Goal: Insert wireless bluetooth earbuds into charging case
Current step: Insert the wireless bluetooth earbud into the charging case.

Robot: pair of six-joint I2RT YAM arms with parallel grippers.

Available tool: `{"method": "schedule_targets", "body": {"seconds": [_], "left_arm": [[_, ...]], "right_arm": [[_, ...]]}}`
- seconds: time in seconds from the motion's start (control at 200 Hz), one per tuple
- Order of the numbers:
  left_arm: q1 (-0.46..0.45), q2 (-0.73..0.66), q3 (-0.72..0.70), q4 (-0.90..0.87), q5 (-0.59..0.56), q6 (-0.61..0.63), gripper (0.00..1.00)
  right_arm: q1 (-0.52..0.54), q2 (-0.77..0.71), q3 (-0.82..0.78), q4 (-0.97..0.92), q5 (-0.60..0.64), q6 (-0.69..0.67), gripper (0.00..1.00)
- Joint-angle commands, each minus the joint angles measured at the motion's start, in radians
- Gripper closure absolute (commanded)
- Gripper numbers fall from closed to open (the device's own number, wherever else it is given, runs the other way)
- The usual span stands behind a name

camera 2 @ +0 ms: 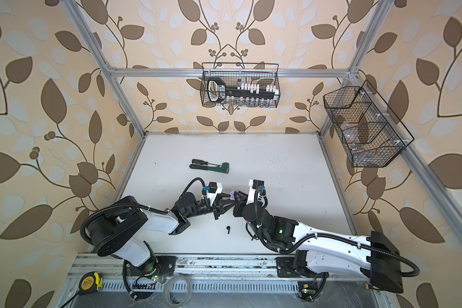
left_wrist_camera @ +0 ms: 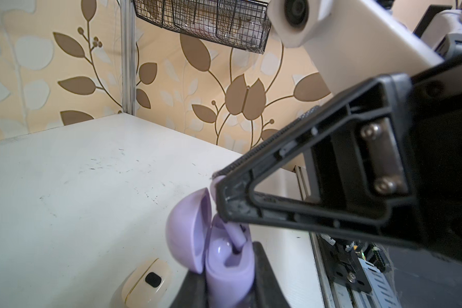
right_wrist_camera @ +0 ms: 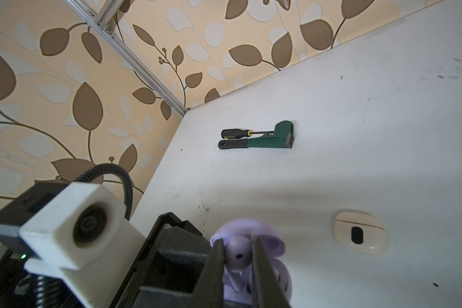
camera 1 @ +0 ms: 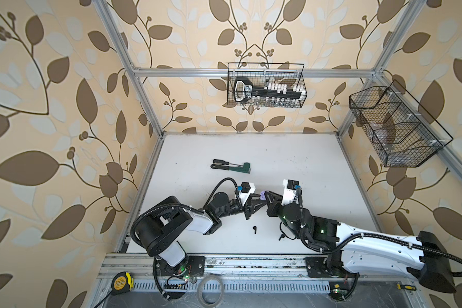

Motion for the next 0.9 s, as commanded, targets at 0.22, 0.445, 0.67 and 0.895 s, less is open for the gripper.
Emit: {"method": "schedule_targets", "body": {"seconds": [0.22,0.445,0.67,0.895], "left_arm": [[-0.007,-0.049,-0.002,0.087,-0.019,0.0,1.0],[-0.007,-0.057,-0.007,0.088,-0.016,0.011,1.0],[-0.007,-0.063,-0.014,0.088,0.009,0.035,1.0],[-0.007,-0.071,-0.028,0.089,0.029,0.073,1.0]], "right_arm": [[0.034,-0.04,-0.058,-0.041,0.011,0.042,0.82],[0.053,-0.028,-0.054,-0.04,0.009,0.045,0.76],[0.054,-0.048,-0.029,-0.075,0.019,0.022,0.6],[0.055,-0.105,0.029,-0.17,0.031,-0.019,0.48]]}}
